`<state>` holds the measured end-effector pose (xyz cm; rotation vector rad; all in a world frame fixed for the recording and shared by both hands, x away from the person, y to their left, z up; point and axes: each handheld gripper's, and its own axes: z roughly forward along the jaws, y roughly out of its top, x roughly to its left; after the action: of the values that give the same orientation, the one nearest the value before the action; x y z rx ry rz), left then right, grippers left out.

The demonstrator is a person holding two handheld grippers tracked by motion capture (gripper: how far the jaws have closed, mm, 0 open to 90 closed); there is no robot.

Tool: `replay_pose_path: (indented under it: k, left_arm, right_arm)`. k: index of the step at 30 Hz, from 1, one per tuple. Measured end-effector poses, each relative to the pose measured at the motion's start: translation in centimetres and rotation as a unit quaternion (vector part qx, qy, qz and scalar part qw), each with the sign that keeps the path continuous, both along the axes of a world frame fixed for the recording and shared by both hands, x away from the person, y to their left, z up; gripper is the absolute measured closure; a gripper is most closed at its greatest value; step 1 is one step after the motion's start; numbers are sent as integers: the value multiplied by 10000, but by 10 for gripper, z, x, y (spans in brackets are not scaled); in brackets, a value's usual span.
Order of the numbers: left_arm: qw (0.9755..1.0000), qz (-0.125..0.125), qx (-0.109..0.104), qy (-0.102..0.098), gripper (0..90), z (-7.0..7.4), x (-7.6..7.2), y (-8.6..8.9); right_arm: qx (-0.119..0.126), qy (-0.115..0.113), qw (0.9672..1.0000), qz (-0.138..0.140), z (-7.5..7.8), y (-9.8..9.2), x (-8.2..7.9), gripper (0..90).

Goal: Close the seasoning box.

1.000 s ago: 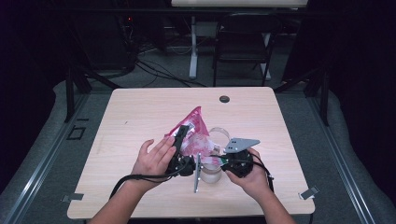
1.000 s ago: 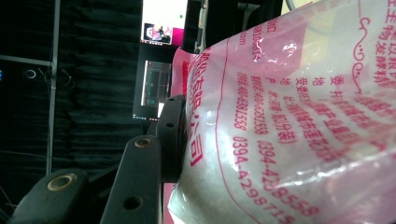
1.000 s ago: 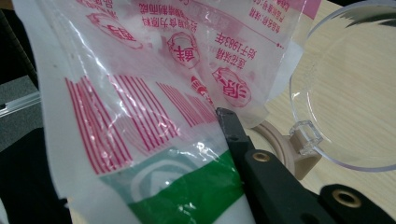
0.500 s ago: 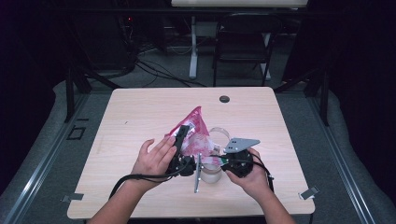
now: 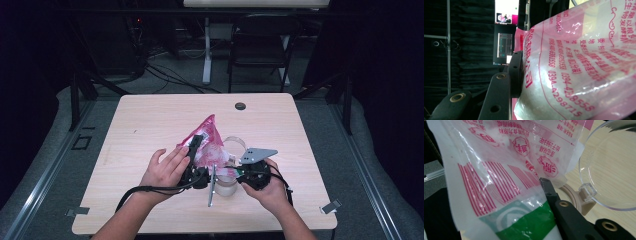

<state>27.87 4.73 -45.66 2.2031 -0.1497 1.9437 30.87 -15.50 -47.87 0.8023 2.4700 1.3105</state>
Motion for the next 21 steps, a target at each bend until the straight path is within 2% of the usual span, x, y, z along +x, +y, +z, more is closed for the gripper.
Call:
replay_pose_path:
  k: [4, 7, 9, 12, 21]
  left_arm:
    - [9999, 78, 47, 141, 641, 0, 1, -1]
    - [9999, 53, 110, 121, 643, 2, 1, -2]
    - [9998, 80, 88, 182, 643, 1, 1, -2]
    - [9998, 27, 127, 127, 643, 2, 1, -3]
    - [9997, 74, 195, 159, 642, 3, 0, -3]
  right_arm:
    - [-22, 0, 10000, -18, -1, 0, 0, 900]
    - [-37, 5, 10000, -13, -1, 0, 1, 900]
    - [-31, 2, 10000, -21, -1, 0, 1, 900]
    - [-19, 1, 10000, -37, -1, -1, 1, 900]
    - [-26, 3, 10000, -46, -2, -1, 1, 900]
